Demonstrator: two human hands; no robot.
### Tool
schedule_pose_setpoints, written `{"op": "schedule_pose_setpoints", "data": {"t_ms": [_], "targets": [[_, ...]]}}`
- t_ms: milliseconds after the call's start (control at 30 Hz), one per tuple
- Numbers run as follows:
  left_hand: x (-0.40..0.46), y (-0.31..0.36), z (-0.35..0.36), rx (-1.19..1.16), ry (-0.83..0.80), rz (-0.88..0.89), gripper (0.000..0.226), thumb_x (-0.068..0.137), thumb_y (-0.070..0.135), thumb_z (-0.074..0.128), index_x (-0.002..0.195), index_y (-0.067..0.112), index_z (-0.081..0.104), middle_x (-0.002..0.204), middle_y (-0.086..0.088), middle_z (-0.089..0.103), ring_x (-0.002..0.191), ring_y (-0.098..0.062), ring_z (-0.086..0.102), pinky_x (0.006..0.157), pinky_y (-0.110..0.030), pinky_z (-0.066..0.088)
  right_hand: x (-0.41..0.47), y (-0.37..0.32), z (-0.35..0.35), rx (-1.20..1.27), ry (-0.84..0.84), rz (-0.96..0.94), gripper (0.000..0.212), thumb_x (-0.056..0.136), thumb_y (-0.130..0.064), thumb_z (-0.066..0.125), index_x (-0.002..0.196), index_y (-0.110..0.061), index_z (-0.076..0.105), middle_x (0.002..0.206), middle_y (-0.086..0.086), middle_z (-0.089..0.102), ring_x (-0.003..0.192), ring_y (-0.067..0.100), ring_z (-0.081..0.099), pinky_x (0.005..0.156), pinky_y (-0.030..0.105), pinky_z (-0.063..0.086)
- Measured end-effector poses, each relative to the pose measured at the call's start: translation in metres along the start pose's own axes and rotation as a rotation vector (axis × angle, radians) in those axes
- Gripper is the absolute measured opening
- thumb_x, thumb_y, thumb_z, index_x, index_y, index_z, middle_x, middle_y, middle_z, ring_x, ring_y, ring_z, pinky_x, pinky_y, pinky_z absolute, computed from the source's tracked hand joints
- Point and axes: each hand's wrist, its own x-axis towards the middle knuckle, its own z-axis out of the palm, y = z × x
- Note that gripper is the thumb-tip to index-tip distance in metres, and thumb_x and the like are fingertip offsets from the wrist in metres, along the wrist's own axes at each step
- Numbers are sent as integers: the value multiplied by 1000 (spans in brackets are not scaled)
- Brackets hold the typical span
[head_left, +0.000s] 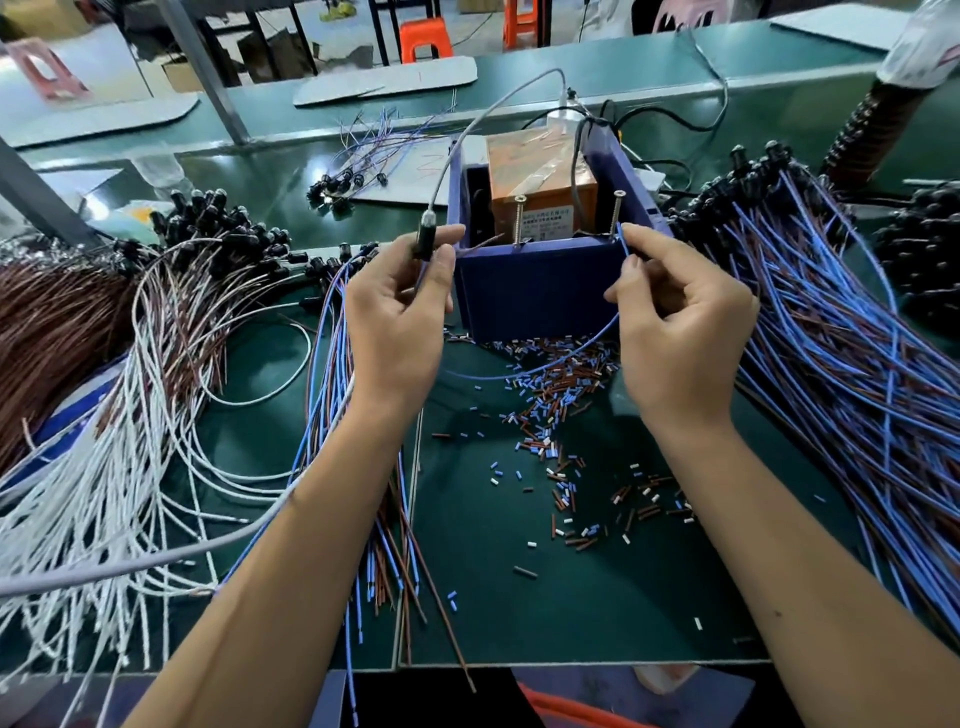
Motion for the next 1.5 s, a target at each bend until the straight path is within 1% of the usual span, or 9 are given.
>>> {"op": "schedule_pose_setpoints", "data": {"t_ms": [100, 167, 300, 467, 633, 767, 1000, 1133, 1500], "targets": [[-3, 1, 1, -14, 3, 13, 15, 99, 17, 68, 109, 21, 78, 77, 18, 69, 67, 3, 55, 63, -13, 41, -1, 0, 0, 0, -3, 4, 27, 100, -13, 61, 121, -12, 77, 83, -3, 75, 72, 11, 71, 65, 26, 56], [-6, 3, 4, -18, 11, 11, 14, 97, 15, 70, 108, 16, 79, 87, 16, 75, 77, 5, 61, 71, -12, 45, -1, 0, 1, 0, -5, 11, 27, 100, -13, 61, 121, -12, 78, 83, -2, 75, 71, 11, 70, 64, 25, 55], [-9, 9, 11, -9, 29, 21, 13, 97, 11, 69, 106, 12, 79, 90, 9, 75, 84, 2, 65, 77, -14, 48, -1, 0, 0, 5, -10, 17, 26, 100, -13, 60, 119, -12, 78, 79, -4, 74, 67, 9, 68, 62, 21, 52], [-7, 12, 16, 38, 140, -10, 14, 99, 13, 68, 104, 10, 80, 85, 14, 74, 78, 4, 62, 73, -15, 48, -1, 0, 0, 23, -11, 28, 26, 100, -12, 60, 119, -11, 78, 78, -5, 73, 64, 6, 65, 61, 17, 48], [-10, 16, 22, 36, 86, -5, 15, 99, 12, 67, 105, 9, 80, 87, 9, 74, 79, 6, 61, 72, -11, 45, 0, 1, 0, 27, -12, 26, 25, 100, -12, 61, 119, -12, 78, 76, -6, 72, 67, 10, 68, 64, 22, 53], [-12, 15, 22, 2, 63, -3, 14, 99, 11, 66, 106, 11, 79, 88, 4, 74, 81, 0, 62, 74, -17, 48, -1, 2, 2, 52, -22, 39, 29, 99, -12, 61, 125, -13, 76, 76, -5, 73, 66, 12, 69, 64, 27, 55], [-16, 16, 22, -6, 37, 10, 14, 100, 9, 66, 106, 9, 79, 87, 2, 73, 80, 0, 60, 72, -18, 47, -1, 6, 3, 59, -21, 48, 31, 100, -14, 60, 126, -13, 75, 75, -8, 73, 58, 5, 62, 59, 19, 46], [-18, 16, 23, -18, 26, 23, 15, 100, 7, 65, 107, 5, 78, 87, 5, 72, 81, 4, 60, 74, -13, 45, -2, 6, 2, 48, -20, 45, 30, 100, -15, 60, 126, -14, 76, 79, -6, 75, 60, 3, 62, 60, 20, 47], [-20, 16, 23, -30, 17, 24, 15, 101, 8, 63, 108, 9, 77, 88, 2, 72, 82, 0, 61, 74, -14, 46, -2, 5, 0, 10, 27, 7, 26, 103, -14, 58, 119, -13, 78, 81, -5, 74, 67, 5, 66, 63, 22, 49]]}}
